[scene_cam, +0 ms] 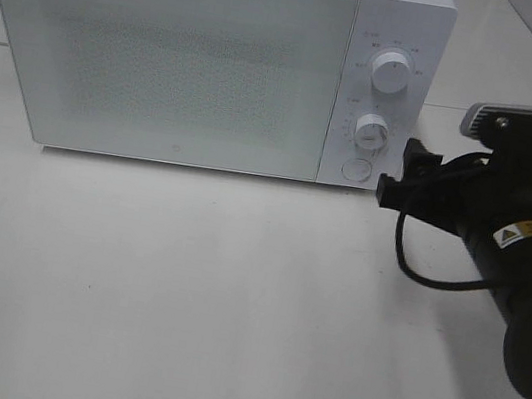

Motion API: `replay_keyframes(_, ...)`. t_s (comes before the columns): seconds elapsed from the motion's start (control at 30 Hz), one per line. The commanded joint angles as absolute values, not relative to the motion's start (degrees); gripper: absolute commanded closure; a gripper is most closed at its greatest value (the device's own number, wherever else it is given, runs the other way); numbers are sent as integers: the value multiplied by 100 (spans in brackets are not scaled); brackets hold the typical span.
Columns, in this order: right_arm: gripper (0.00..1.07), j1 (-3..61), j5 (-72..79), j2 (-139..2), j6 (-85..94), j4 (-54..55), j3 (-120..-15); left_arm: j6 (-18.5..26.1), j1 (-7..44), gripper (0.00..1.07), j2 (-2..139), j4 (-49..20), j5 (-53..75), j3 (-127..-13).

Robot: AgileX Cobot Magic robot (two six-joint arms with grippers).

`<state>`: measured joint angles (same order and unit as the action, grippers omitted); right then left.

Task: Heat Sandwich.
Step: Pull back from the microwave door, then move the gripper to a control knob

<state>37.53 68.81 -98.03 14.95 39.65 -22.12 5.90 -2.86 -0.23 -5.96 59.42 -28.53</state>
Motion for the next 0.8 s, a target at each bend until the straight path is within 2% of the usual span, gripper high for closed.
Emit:
replay_keyframes(0.03, 31, 3965, 7231, -10010, 1587, 4142, -2303, 579, -241, 3, -178, -607, 5907, -2830)
replay_keyframes(0.8, 31, 3971, 7128, -11070, 1587, 4142, -3518, 579, -241, 3, -178, -607, 5907, -2830)
